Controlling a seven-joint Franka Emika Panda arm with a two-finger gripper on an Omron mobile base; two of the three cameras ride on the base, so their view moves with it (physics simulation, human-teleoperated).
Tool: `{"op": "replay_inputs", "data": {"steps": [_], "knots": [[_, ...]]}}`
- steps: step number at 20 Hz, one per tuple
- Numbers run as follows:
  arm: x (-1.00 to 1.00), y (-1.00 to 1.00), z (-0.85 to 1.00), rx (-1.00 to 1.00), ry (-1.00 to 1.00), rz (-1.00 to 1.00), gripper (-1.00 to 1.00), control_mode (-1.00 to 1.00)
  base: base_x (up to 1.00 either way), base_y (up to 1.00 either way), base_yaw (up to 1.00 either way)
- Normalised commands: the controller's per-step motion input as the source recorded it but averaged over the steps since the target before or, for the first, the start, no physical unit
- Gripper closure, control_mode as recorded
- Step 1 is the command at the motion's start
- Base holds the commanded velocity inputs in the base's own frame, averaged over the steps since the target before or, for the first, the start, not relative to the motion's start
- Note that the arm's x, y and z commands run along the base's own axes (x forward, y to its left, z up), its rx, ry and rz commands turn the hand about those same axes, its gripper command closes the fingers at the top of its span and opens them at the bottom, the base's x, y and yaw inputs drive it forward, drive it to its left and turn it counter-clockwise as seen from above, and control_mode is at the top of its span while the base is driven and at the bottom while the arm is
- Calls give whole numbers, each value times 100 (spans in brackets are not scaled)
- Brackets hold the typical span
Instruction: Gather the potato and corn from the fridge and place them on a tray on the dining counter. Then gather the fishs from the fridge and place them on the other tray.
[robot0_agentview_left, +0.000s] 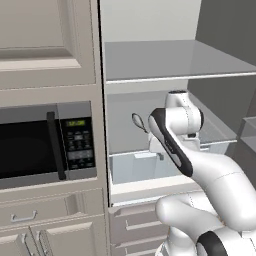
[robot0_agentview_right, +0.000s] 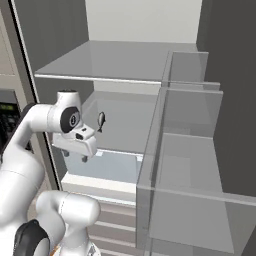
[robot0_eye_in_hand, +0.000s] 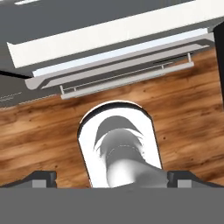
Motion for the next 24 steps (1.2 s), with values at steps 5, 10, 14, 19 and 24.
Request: {"op": "replay_inputs", "data": {"steps": [5, 10, 14, 19, 24], "knots": [[17, 8, -18, -1, -25, 5, -100, -100, 0, 0, 0], [19, -3, 15, -2, -47, 10, -100, -100, 0, 0, 0], [55, -4, 1, 0, -35, 18, -100, -100, 0, 0, 0], [96, 0, 17, -4, -6, 15, -100, -100, 0, 0, 0], [90, 0, 13, -1, -3, 5, -100, -100, 0, 0, 0]]}}
